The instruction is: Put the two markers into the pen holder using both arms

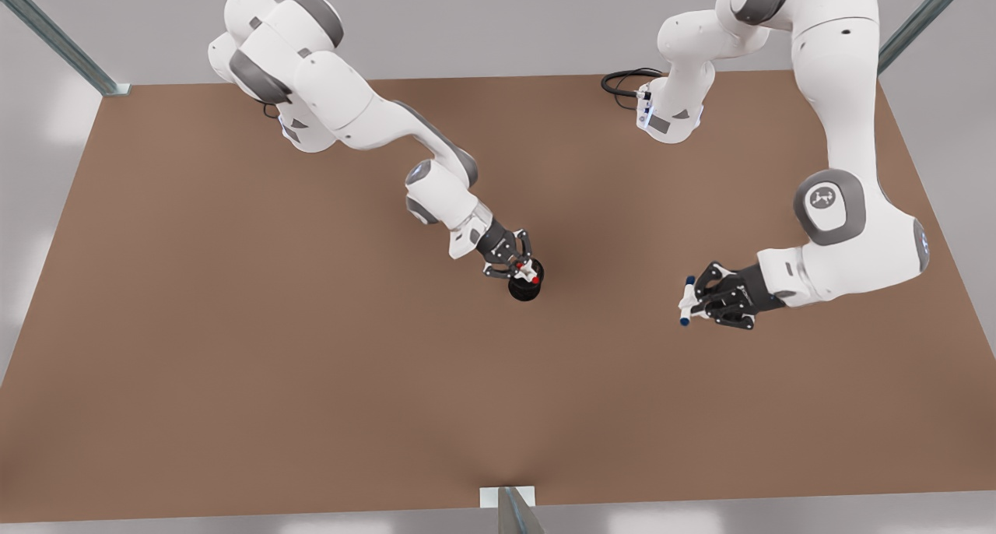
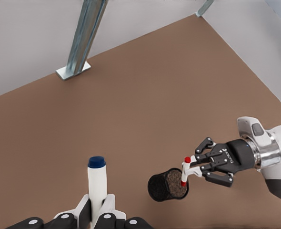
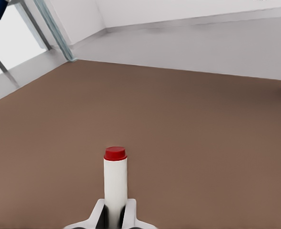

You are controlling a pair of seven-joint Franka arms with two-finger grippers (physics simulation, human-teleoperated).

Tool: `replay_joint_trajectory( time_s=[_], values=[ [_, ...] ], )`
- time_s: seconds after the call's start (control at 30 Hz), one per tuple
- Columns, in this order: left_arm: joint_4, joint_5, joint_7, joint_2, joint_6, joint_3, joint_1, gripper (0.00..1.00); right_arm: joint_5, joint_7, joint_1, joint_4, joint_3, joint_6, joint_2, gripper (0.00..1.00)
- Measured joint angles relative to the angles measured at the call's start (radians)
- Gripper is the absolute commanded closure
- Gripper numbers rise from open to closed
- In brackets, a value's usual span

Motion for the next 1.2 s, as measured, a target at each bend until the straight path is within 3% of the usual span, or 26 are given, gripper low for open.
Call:
replay_joint_trajectory(
  time_s=[0.33,0.37,0.4,0.43,0.57,0.63,0.7,0.8,0.83,0.87,0.93,1.03,1.2],
  values=[
    [-0.062,-0.14,0.459,-0.025,-0.05,-0.004,0.013,0.79,-0.014,0.002,0.027,0.025,-0.014,0.02,0.064,0.77],
    [-0.064,-0.149,0.496,-0.025,-0.052,-0.004,0.011,0.79,-0.014,0.002,0.027,0.025,-0.015,0.02,0.07,0.48],
    [-0.065,-0.156,0.531,-0.025,-0.053,-0.004,0.008,0.79,-0.013,0.001,0.026,0.025,-0.015,0.02,0.072,0.05],
    [-0.065,-0.161,0.564,-0.025,-0.054,-0.004,0.006,0.79,-0.012,0.0,0.024,0.026,-0.015,0.019,0.074,0.0],
    [-0.066,-0.174,0.68,-0.027,-0.057,-0.005,-0.005,0.79,-0.011,-0.003,-0.004,0.024,-0.013,0.009,0.018,0.0],
    [-0.067,-0.183,0.73,-0.028,-0.055,-0.005,-0.023,0.79,-0.009,-0.002,-0.092,0.023,-0.003,-0.12,-0.159,0.0],
    [-0.067,-0.197,0.774,-0.027,-0.046,-0.004,-0.051,0.79,-0.008,0.014,-0.206,0.105,-0.002,-0.4,-0.337,0.0],
    [-0.086,-0.224,0.831,-0.035,-0.008,-0.004,-0.137,0.79,-0.006,0.031,-0.411,0.358,-0.001,-0.891,-0.413,0.0],
    [-0.106,-0.236,0.847,-0.047,0.013,-0.004,-0.171,0.79,0.0,0.027,-0.453,0.37,-0.048,-1.016,-0.458,0.0],
    [-0.127,-0.247,0.861,-0.064,0.036,-0.004,-0.205,0.79,0.014,0.022,-0.437,0.345,-0.15,-1.126,-0.495,0.0],
    [-0.148,-0.262,0.88,-0.089,0.08,-0.003,-0.268,0.79,0.038,0.01,-0.431,0.406,-0.238,-1.328,-0.47,0.0],
    [-0.194,-0.274,0.897,-0.122,0.159,-0.003,-0.356,0.79,0.069,-0.014,-0.433,0.593,-0.261,-1.56,-0.355,0.0],
    [-0.245,-0.288,0.904,-0.119,0.33,-0.003,-0.516,0.79,0.129,-0.06,-0.473,0.606,-0.262,-1.745,-0.346,0.0]
  ],
)
